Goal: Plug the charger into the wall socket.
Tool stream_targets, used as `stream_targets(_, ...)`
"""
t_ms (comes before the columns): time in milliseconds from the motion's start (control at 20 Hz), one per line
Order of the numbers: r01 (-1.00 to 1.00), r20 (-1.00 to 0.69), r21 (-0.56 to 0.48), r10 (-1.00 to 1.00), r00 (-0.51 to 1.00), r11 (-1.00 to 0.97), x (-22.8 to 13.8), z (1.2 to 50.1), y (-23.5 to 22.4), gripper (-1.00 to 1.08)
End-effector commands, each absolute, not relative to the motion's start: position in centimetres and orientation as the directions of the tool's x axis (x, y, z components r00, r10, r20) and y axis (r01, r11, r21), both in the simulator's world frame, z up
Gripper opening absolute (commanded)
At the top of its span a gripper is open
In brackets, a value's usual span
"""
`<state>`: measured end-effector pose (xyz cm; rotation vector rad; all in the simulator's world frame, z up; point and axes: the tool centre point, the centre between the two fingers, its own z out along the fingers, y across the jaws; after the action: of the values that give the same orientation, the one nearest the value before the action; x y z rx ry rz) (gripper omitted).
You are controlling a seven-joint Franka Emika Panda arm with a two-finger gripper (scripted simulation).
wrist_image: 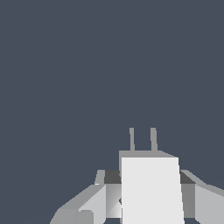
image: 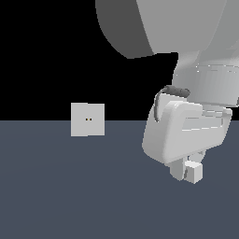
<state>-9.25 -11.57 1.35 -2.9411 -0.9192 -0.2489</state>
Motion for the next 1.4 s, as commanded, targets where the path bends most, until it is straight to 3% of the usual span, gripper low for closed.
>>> stream_targets(0,0.563,0.169,0.0,0.555,0.815,-0.827,-9.1,1.6,-11.0,-1.0)
stream_targets(1350,0.318,0.171,0.0,0.314,0.934,-0.948,-4.0,7.5,2.8,-1.0)
